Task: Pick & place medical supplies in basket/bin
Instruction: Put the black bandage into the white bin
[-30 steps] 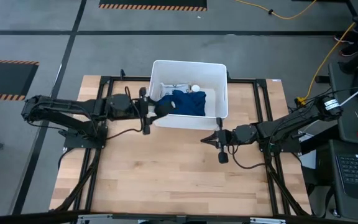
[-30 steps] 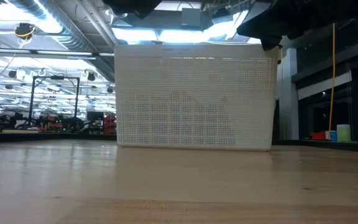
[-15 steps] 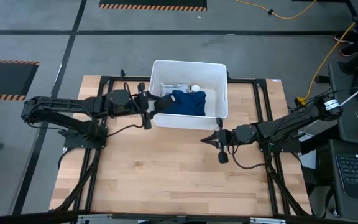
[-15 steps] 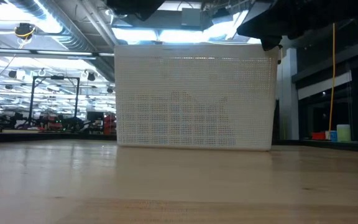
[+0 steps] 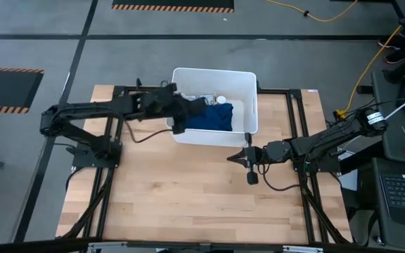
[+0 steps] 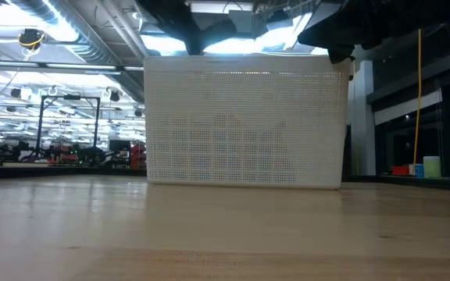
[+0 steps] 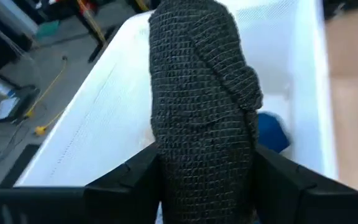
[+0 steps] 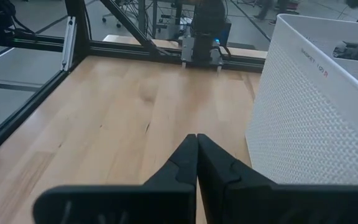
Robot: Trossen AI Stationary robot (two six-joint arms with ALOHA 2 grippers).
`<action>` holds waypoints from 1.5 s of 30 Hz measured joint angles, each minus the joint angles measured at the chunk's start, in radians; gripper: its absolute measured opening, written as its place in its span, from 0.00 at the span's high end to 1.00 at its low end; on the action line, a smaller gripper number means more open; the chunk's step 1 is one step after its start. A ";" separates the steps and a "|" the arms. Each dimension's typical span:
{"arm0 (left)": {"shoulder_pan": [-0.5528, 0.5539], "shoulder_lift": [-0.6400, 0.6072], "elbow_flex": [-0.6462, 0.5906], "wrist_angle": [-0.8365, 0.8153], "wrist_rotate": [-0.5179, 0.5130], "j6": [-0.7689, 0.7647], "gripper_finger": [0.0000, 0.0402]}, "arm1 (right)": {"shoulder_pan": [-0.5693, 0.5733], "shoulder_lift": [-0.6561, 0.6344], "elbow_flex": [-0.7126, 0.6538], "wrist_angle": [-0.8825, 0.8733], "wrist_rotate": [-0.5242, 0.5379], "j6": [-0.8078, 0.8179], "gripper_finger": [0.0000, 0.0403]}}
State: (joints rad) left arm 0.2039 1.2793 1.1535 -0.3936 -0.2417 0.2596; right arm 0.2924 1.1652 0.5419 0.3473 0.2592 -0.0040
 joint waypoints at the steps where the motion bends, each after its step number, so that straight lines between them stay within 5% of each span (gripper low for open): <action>1: 0.011 0.028 0.035 -0.033 0.000 0.014 0.52 | 0.000 0.000 0.000 0.000 0.000 0.000 0.98; 12: 0.099 0.269 0.352 -0.367 0.050 0.062 0.52 | 0.000 0.000 0.000 -0.003 0.000 0.000 0.98; 35: 0.129 0.447 0.363 -0.364 0.088 0.209 0.52 | 0.000 0.000 0.000 -0.018 0.000 0.000 0.98; 45: 0.166 0.452 0.362 -0.364 0.211 0.208 0.52 | 0.000 0.000 0.000 -0.036 0.000 -0.001 0.98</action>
State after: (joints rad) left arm 0.3699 1.7316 1.5158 -0.7577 -0.0311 0.4672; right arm 0.2924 1.1648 0.5415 0.3115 0.2588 -0.0046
